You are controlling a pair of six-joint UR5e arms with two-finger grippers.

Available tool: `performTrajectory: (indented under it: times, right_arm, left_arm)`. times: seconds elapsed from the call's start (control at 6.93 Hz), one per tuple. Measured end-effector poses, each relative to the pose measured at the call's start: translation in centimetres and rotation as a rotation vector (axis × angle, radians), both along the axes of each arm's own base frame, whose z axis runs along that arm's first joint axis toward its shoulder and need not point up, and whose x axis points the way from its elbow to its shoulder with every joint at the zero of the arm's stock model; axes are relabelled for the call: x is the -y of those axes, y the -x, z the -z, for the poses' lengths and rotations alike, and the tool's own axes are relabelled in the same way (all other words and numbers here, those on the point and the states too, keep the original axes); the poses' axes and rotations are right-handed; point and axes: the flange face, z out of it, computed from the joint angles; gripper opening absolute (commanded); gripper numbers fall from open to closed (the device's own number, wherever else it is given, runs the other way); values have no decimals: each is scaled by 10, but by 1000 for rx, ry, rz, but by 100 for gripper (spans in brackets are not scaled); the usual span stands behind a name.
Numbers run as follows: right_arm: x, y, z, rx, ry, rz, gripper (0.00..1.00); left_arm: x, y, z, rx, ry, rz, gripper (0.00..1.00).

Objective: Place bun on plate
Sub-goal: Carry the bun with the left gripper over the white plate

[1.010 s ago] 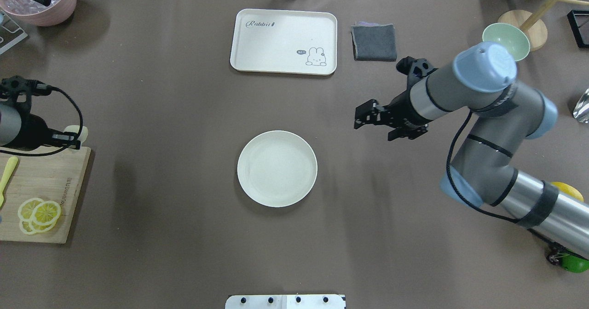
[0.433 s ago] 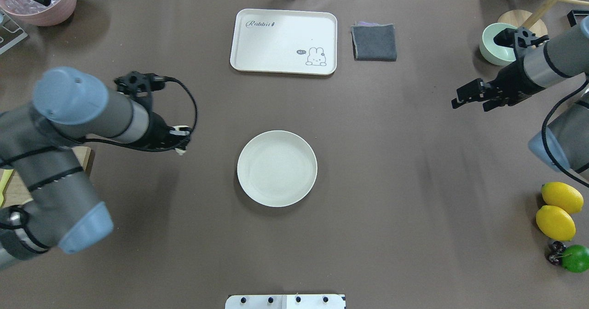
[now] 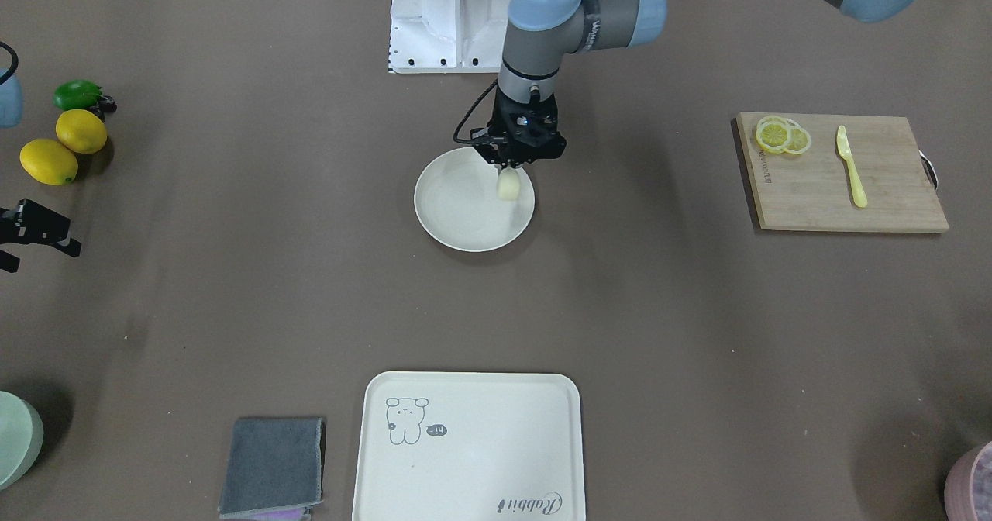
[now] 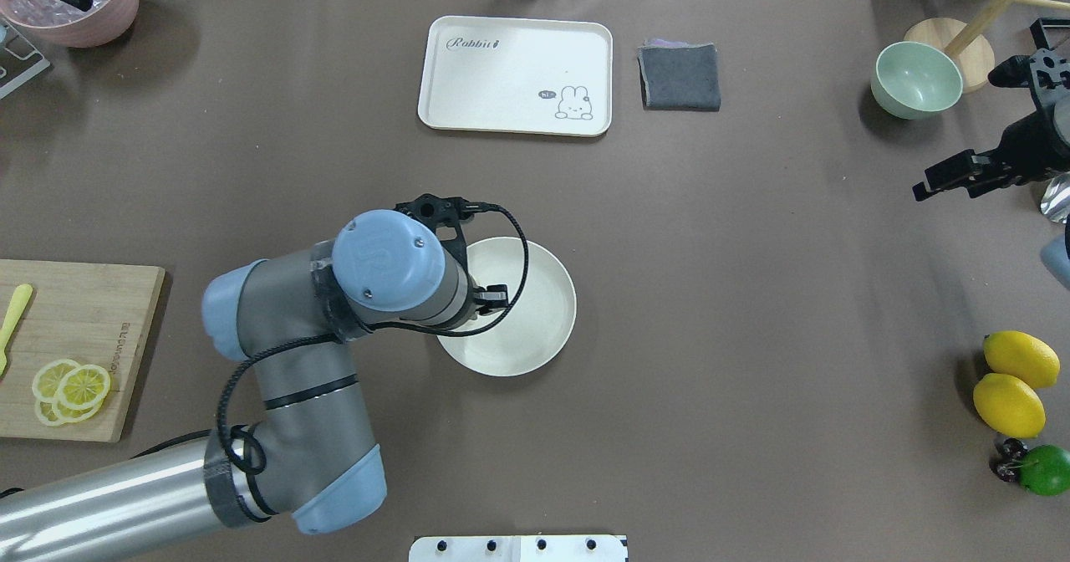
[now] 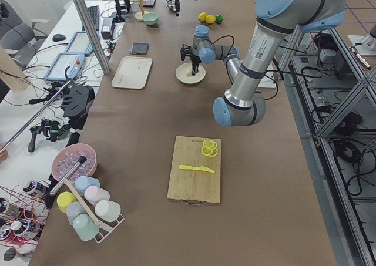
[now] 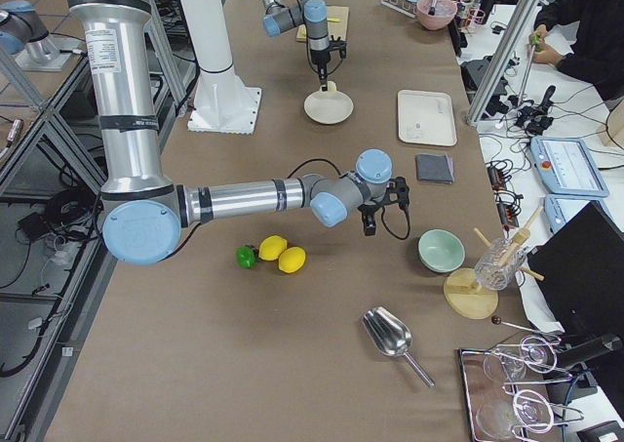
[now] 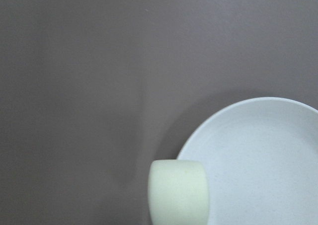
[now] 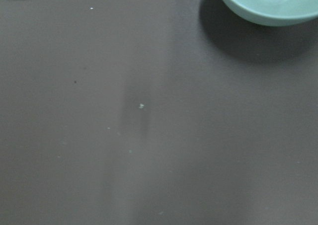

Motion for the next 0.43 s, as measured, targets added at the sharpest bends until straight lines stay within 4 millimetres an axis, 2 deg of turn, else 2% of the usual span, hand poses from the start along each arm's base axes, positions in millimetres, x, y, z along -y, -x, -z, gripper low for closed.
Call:
performTrajectory:
  times: [0.14, 0.29, 0.43]
  right_arm:
    - [-5, -15, -18, -16, -13, 10, 100]
    - [-11, -24, -27, -23, -15, 10, 100]
    - [-16, -30, -31, -26, -13, 7, 100]
  left_arm:
    - [5, -26, -3, -17, -8, 14, 18]
    - [10, -41, -4, -36, -18, 23, 59]
    - [10, -47, -1, -50, -24, 23, 98]
